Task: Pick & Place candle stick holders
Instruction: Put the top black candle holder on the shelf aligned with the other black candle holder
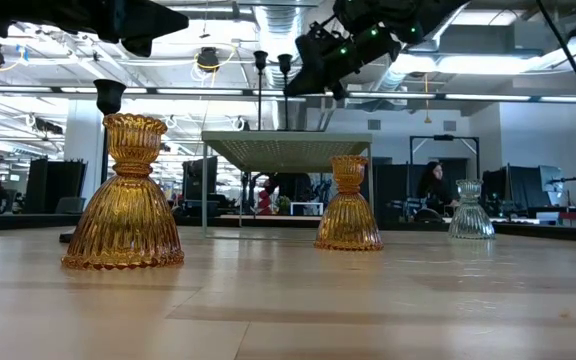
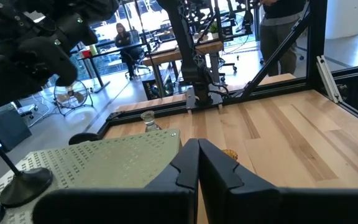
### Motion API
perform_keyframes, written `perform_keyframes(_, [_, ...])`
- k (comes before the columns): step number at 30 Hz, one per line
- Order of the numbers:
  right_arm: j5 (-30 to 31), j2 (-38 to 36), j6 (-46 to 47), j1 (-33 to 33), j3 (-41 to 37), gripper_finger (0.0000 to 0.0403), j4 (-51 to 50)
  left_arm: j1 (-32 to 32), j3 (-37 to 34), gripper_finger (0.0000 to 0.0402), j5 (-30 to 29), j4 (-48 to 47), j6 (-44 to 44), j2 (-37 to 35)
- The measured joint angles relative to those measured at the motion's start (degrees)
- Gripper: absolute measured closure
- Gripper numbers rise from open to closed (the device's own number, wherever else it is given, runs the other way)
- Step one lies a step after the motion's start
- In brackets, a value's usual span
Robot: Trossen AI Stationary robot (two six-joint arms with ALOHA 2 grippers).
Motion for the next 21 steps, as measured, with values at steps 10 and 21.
perform_keyframes(10, [-0.8, -4.2, 0.1, 3.4, -0.2, 0.0403, -1.0, 0.0, 0.0, 0.0396, 0.0, 0.0, 0.0, 0.0])
perform_keyframes(21, [-0.7, -3.6, -1.6, 7.2, -0.2, 0.0403, 1.0, 0.0, 0.0, 0.0396, 0.0, 0.2, 0.0, 0.0])
